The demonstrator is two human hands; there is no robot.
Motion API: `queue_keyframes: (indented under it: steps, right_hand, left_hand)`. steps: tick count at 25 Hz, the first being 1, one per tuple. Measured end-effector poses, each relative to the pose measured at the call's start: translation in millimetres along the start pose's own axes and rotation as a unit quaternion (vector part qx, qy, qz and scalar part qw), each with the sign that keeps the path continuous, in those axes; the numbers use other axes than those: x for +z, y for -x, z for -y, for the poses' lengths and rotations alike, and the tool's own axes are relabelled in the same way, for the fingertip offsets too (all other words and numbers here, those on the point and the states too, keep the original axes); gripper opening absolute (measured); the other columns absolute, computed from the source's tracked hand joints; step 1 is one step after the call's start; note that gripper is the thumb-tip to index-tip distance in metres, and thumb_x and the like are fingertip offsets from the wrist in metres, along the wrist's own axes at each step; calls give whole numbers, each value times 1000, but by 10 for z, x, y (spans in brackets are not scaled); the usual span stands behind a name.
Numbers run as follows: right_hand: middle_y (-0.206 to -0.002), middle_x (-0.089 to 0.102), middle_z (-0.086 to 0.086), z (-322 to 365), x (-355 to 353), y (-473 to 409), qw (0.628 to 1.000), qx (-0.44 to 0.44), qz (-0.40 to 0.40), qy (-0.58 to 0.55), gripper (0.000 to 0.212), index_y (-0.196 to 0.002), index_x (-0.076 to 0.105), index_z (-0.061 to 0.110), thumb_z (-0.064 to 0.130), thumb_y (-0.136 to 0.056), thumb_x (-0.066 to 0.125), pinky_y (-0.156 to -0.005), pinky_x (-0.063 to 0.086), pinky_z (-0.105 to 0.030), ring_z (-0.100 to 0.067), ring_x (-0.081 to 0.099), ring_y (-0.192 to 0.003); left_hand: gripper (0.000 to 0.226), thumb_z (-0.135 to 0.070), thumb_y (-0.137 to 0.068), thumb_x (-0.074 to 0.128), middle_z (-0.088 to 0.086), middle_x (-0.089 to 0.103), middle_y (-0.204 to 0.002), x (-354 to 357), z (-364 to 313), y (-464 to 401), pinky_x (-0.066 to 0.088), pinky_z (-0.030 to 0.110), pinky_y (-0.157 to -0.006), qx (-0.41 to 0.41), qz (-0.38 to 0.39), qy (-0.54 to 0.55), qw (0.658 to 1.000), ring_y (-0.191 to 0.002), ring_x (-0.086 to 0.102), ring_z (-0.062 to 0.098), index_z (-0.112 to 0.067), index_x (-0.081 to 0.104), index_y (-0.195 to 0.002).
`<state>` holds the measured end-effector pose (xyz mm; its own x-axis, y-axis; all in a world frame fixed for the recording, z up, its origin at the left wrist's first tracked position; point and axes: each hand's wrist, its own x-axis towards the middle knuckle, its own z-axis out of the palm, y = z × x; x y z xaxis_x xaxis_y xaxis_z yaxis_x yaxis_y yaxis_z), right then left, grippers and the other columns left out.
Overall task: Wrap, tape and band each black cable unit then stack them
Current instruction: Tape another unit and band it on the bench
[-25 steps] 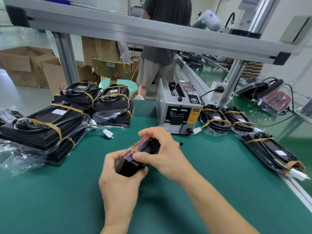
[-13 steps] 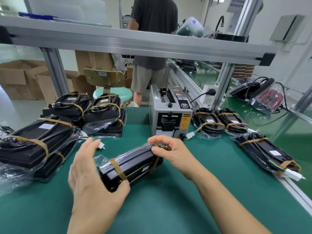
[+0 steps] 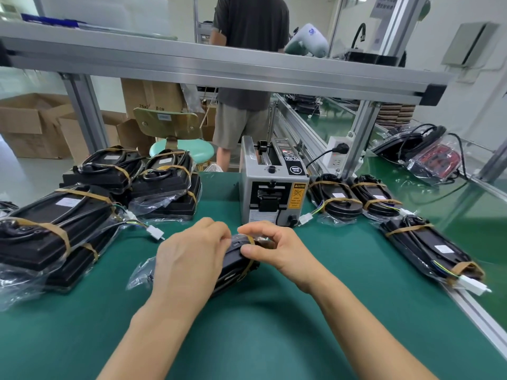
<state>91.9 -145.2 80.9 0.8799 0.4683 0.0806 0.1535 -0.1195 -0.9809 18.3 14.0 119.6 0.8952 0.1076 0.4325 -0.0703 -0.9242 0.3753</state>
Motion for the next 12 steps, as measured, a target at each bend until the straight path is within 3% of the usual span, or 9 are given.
queue_keyframes:
  steps: [4, 7, 9, 12]
  right_hand:
    - [-97, 61, 10, 19, 4, 2, 999, -11, 19, 29, 22, -92, 72, 25, 12, -77, 79, -83, 43, -20, 2, 56, -79]
    - [-81, 57, 17, 9, 10, 4, 1000, 4, 6, 14, 19, -93, 73, 22, 14, -77, 79, -72, 41, -13, 2, 51, -68]
    - [-66, 52, 22, 7, 23, -1, 1000, 23, -9, -7, 19, -89, 73, 24, 11, -76, 79, -66, 39, -8, 2, 49, -63]
    - [-63, 52, 20, 8, 31, 15, 998, 45, -15, -38, 21, -86, 73, 23, 7, -74, 78, -63, 38, -5, 2, 50, -63]
  left_hand:
    - [14, -33, -93, 50, -1, 62, -78, 91, 36, -111, 29, 33, -62, -63, -13, -24, 998, -71, 46, 25, -22, 56, -87]
    - [6, -30, -92, 51, -2, 65, -81, 143, 79, -144, 31, 33, -64, -99, -11, 12, 995, -75, 52, 26, -25, 52, -88]
    - [7, -25, -90, 55, -10, 63, -83, 128, 87, -129, 33, 33, -65, -87, -15, 56, 995, -77, 55, 24, -30, 50, -90]
    - [13, -25, -92, 52, -13, 63, -93, 78, 51, -83, 32, 29, -65, -39, 3, 39, 998, -85, 58, 21, -35, 61, -89]
